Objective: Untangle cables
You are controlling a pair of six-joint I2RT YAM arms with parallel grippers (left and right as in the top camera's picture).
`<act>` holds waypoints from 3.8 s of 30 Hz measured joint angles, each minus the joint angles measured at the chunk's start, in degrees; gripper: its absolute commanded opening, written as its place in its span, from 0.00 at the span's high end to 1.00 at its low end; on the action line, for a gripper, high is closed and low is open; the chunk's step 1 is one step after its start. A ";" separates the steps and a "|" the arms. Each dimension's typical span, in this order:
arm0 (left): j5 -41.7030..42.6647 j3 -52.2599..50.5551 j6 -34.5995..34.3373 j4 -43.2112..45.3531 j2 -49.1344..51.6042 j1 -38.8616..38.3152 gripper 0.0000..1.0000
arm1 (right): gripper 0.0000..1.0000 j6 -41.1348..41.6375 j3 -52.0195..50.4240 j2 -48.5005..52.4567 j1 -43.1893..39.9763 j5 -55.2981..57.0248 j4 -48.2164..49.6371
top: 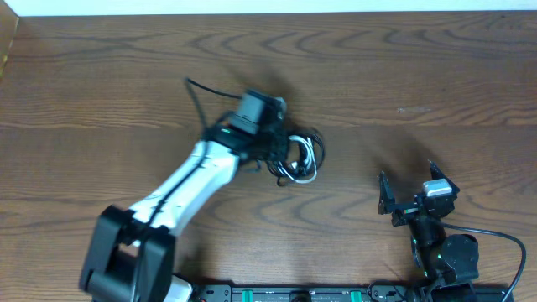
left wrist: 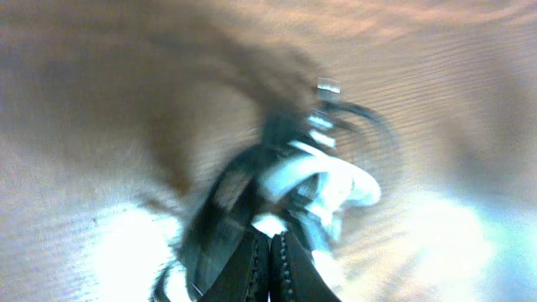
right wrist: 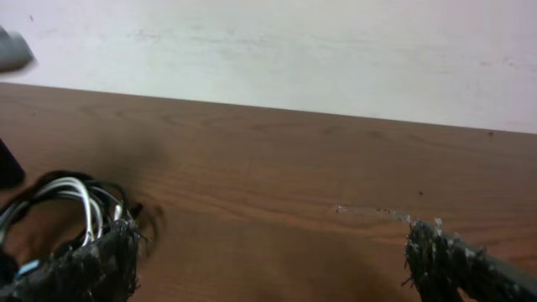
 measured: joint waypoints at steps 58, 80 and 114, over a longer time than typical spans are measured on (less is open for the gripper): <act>-6.82 -0.15 3.56 8.79 12.15 6.97 0.62 | 0.33 24.96 51.32 79.67 7.98 -29.68 -22.84; 4.09 -0.15 4.04 10.05 12.46 6.97 0.63 | 0.60 43.52 51.41 99.76 17.09 -11.72 -7.08; -0.26 -0.15 8.48 9.51 12.46 6.91 0.92 | 0.96 39.76 52.48 93.85 11.02 -28.35 -2.25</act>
